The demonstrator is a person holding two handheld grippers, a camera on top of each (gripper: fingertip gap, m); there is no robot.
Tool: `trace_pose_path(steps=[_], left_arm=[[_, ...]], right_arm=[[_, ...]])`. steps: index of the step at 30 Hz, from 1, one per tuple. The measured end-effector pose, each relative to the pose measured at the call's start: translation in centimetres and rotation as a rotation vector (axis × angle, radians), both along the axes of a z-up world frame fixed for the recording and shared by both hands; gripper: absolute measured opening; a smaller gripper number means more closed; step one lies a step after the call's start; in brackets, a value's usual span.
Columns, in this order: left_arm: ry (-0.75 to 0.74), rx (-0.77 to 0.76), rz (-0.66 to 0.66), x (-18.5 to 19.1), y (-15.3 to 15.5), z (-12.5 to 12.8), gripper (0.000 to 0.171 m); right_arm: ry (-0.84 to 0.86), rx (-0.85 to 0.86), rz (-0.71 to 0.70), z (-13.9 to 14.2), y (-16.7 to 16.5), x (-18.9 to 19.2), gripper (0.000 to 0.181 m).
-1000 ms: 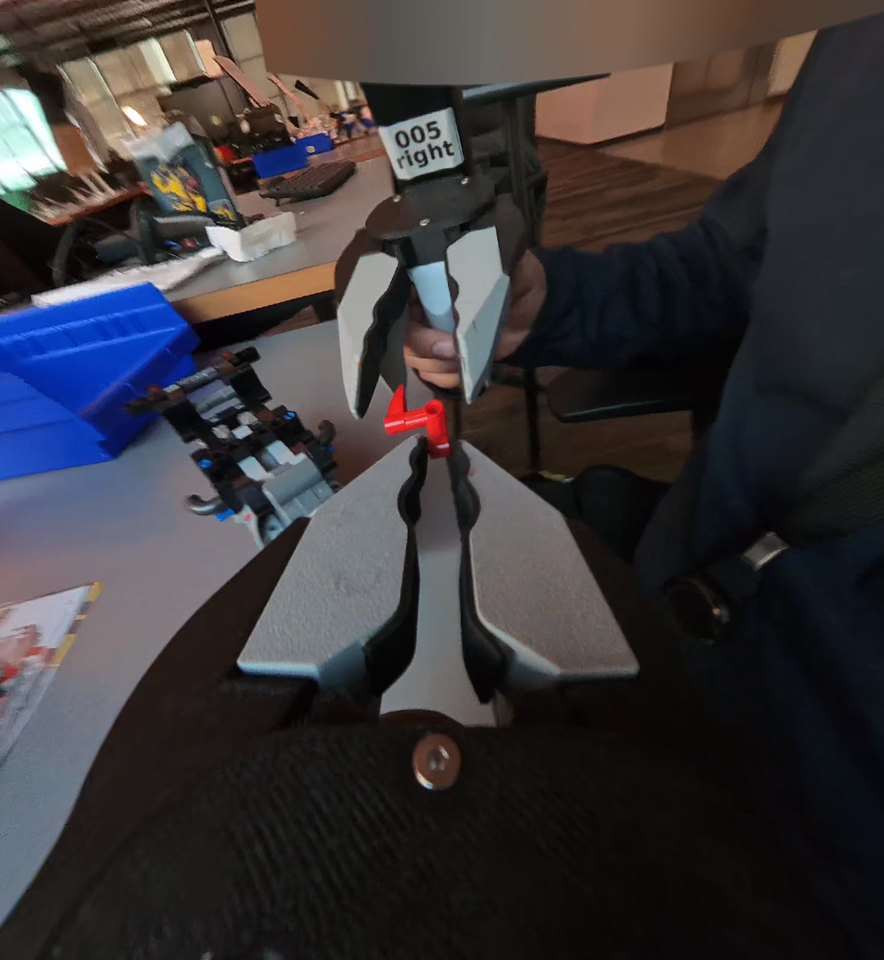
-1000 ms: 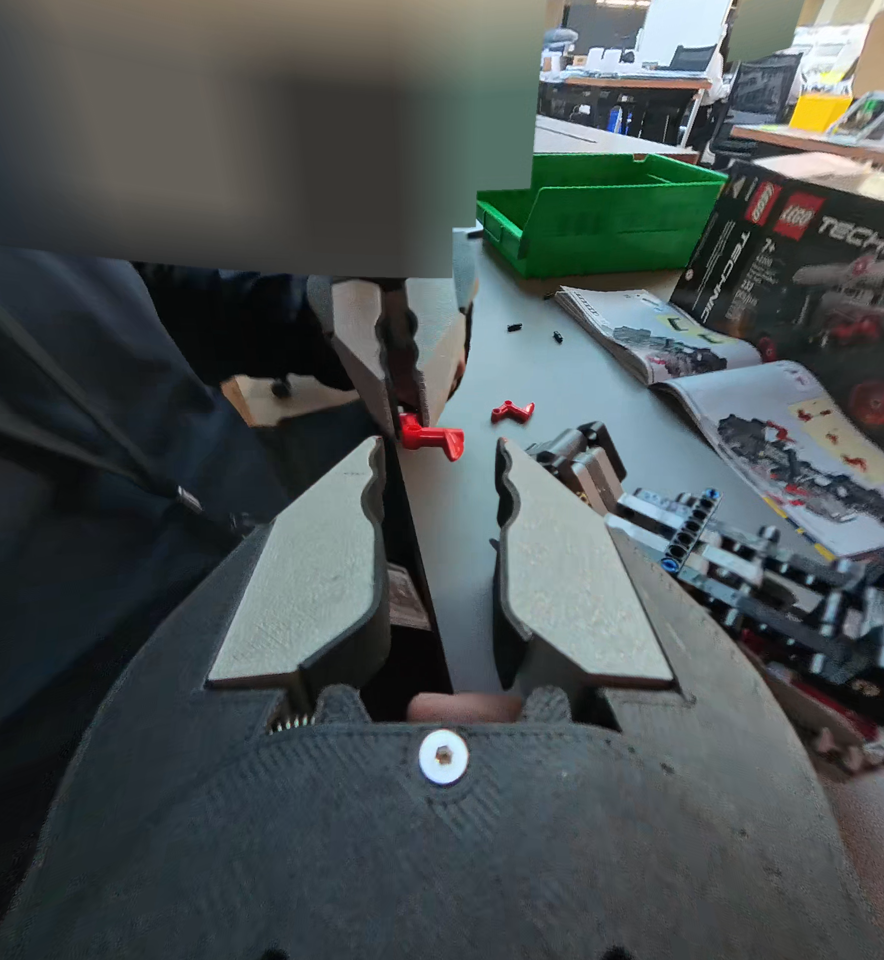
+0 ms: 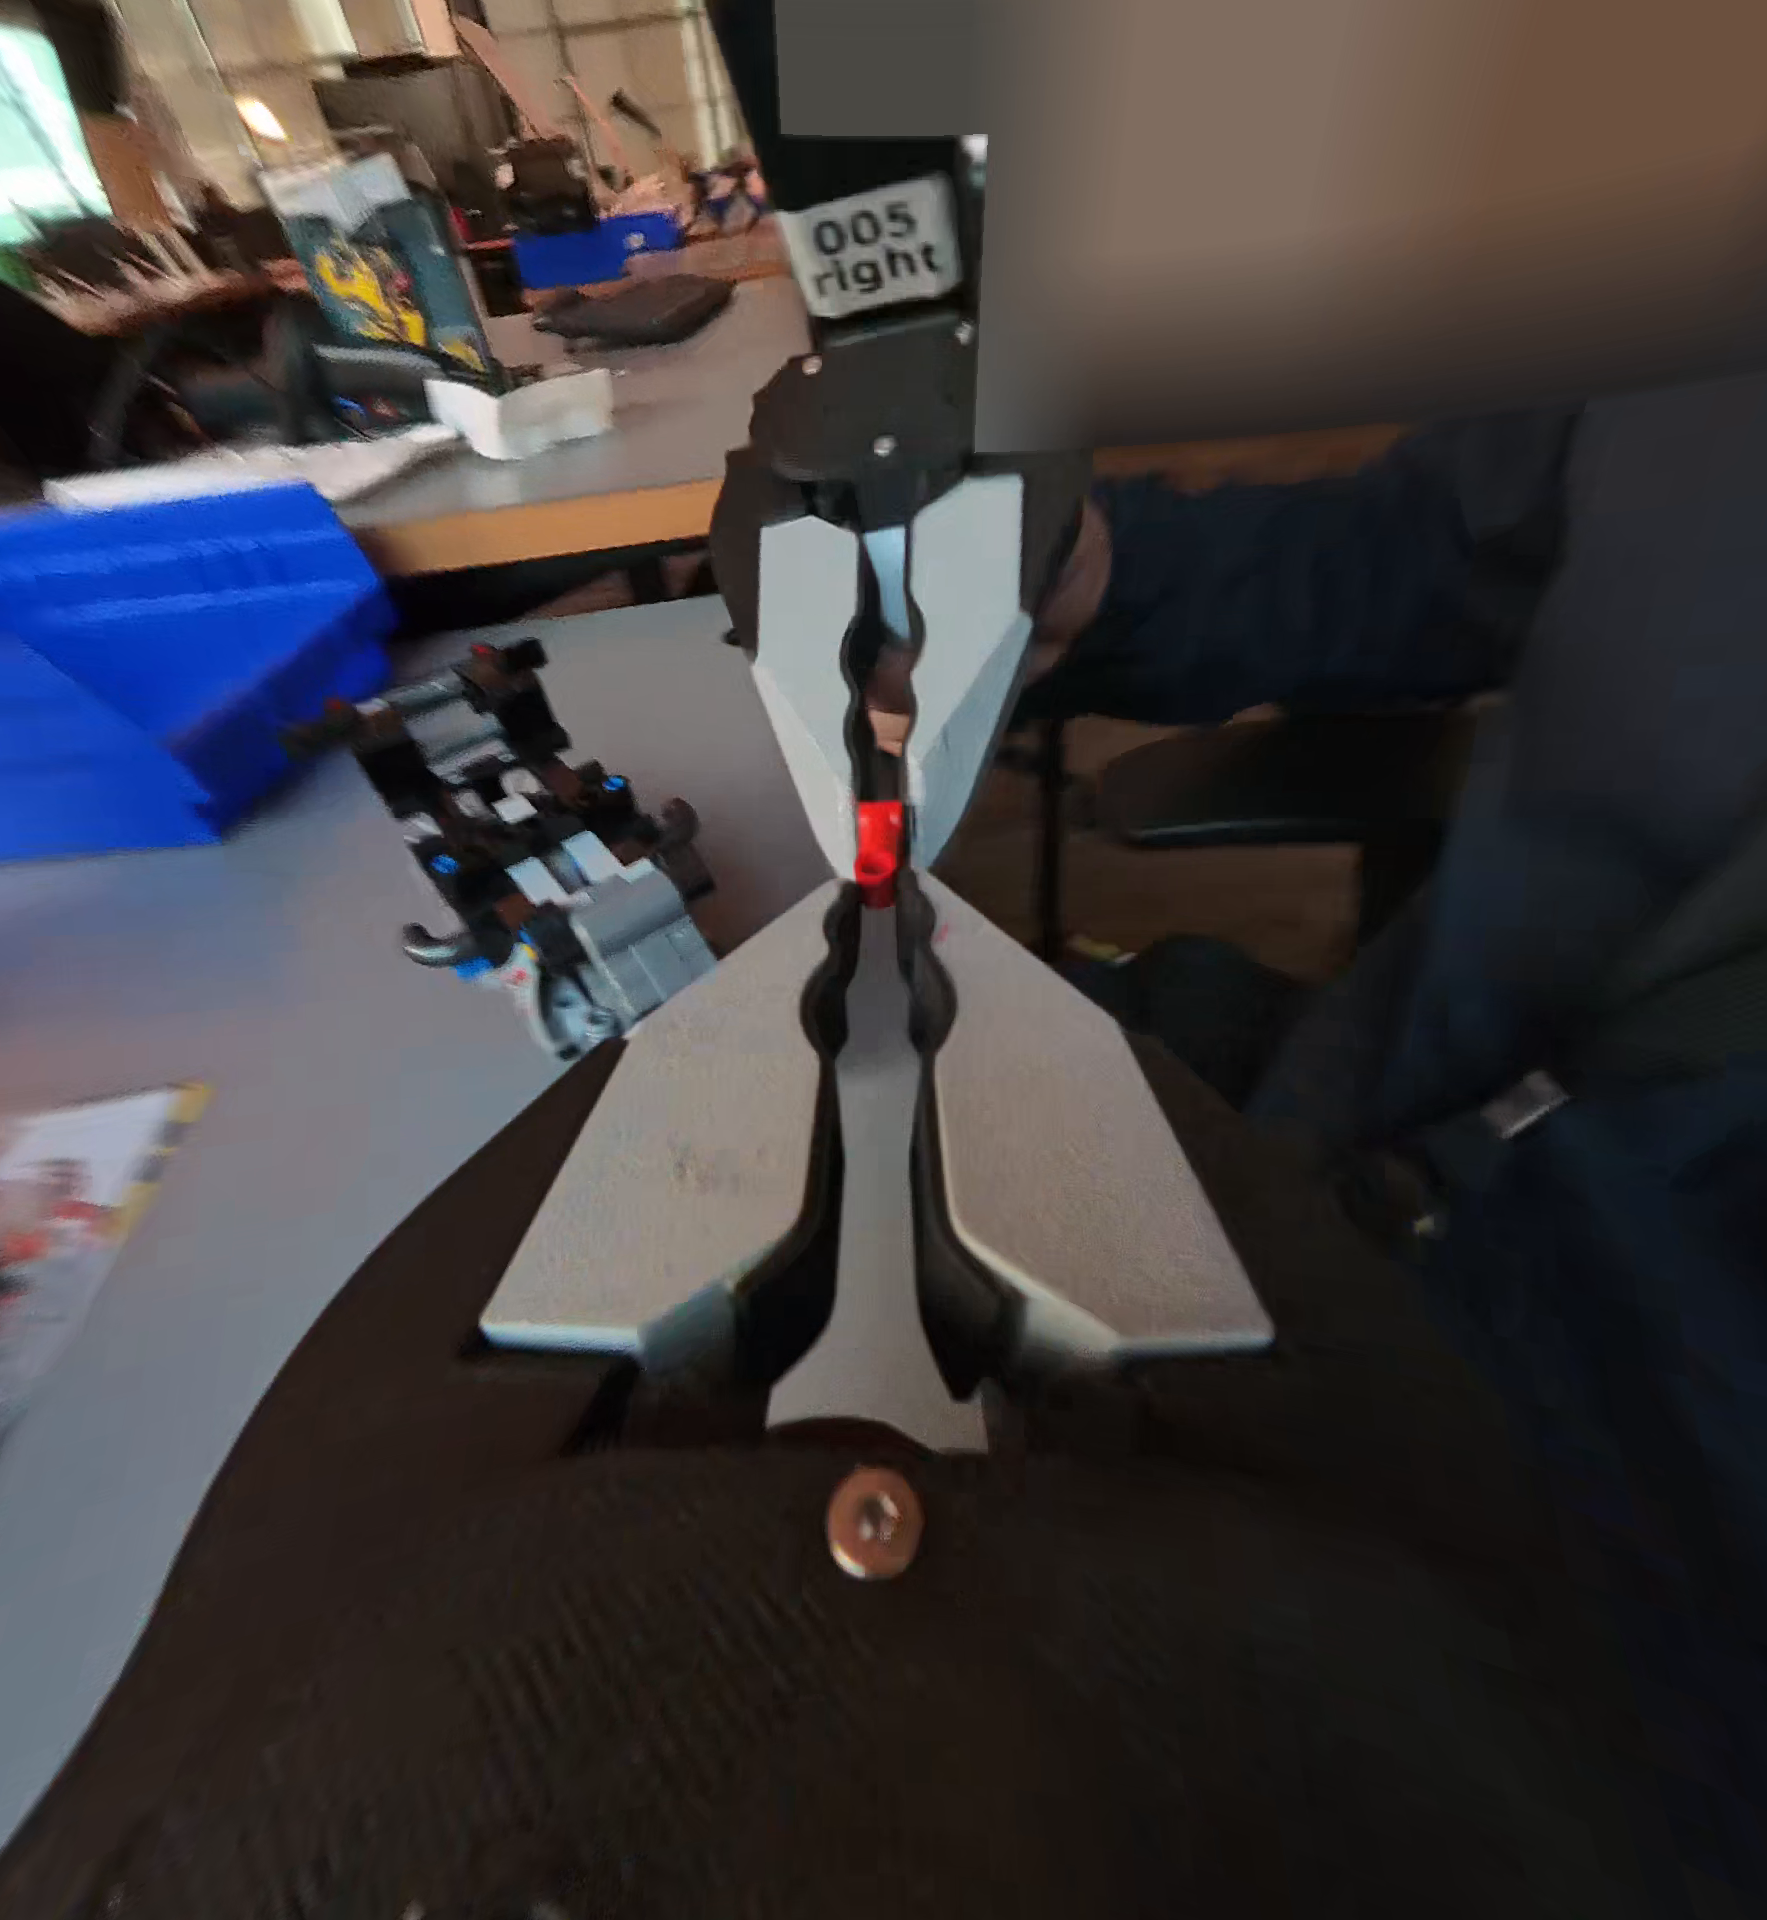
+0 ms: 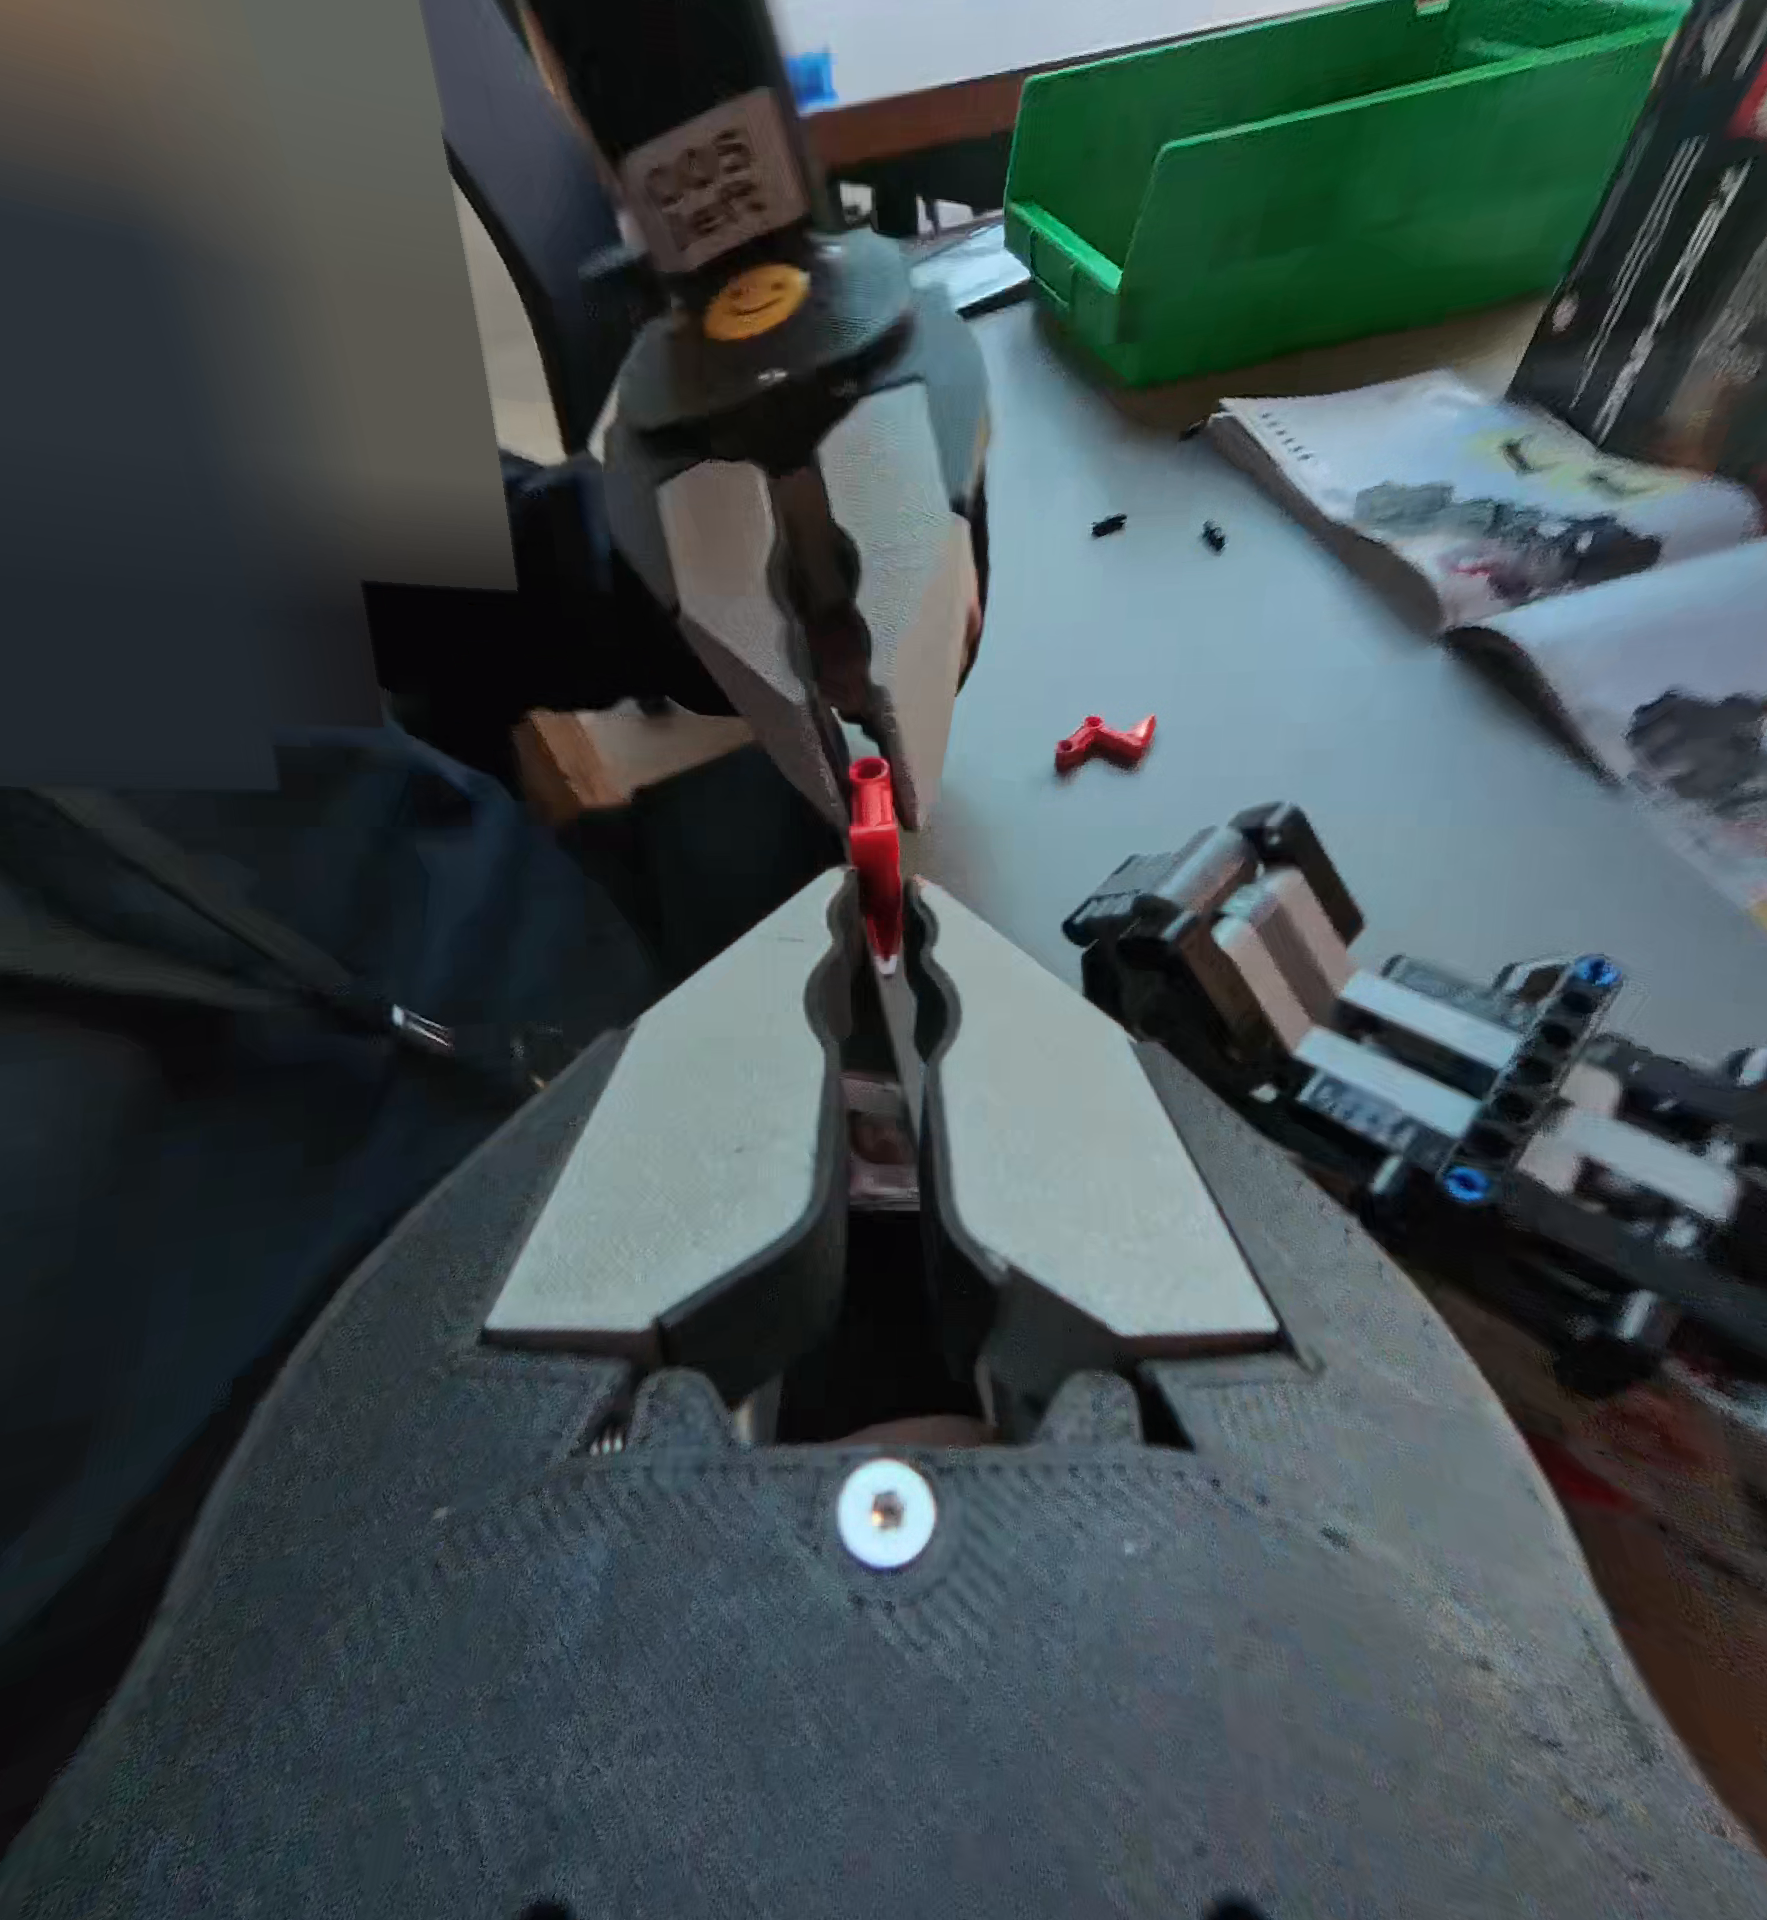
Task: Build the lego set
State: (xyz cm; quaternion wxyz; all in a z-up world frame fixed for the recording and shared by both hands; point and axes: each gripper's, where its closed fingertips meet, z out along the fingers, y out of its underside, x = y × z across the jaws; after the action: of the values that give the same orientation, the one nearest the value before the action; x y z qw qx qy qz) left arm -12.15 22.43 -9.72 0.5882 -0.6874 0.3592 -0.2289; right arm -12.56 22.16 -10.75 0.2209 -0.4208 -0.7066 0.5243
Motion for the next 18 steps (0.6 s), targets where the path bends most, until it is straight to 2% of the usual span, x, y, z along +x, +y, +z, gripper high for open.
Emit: trace_pose_path(steps=[2, 4, 6, 11, 13, 15, 18], left_arm=[[0.145, 0.085, 0.042, -0.1, 0.1, -0.1, 0.003], [0.156, 0.091, 0.034, 0.1, -0.1, 0.1, 0.003], [0.163, 0.119, 0.048, 0.0, 0.0, 0.3, 0.003], [0.406, 0.243, 0.131, -1.0, 0.3, -0.1, 0.0], [0.37, 0.202, 0.061, -0.2, -0.3, -0.3, 0.0], [0.298, 0.056, 0.023, -0.1, -0.3, -1.5, 0.0], [0.214, -0.021, 0.057, -0.9, 0.3, -2.0, 0.0]], right_arm=[[-0.031, -0.083, -0.003, -0.1, -0.1, 0.1, 0.004], [-0.009, -0.097, -0.005, 0.2, -0.2, 0.1, 0.004], [-0.06, -0.17, 0.002, 0.4, -0.4, 0.2, 0.004], [-0.185, -0.383, 0.06, 0.3, -0.9, 0.9, 0.003], [-0.181, -0.343, 0.035, -0.2, -0.6, 0.7, 0.003], [-0.175, -0.326, 0.01, -0.2, -0.4, 0.4, 0.003], [-0.171, -0.292, -0.003, -0.1, -0.2, 0.3, 0.003]])
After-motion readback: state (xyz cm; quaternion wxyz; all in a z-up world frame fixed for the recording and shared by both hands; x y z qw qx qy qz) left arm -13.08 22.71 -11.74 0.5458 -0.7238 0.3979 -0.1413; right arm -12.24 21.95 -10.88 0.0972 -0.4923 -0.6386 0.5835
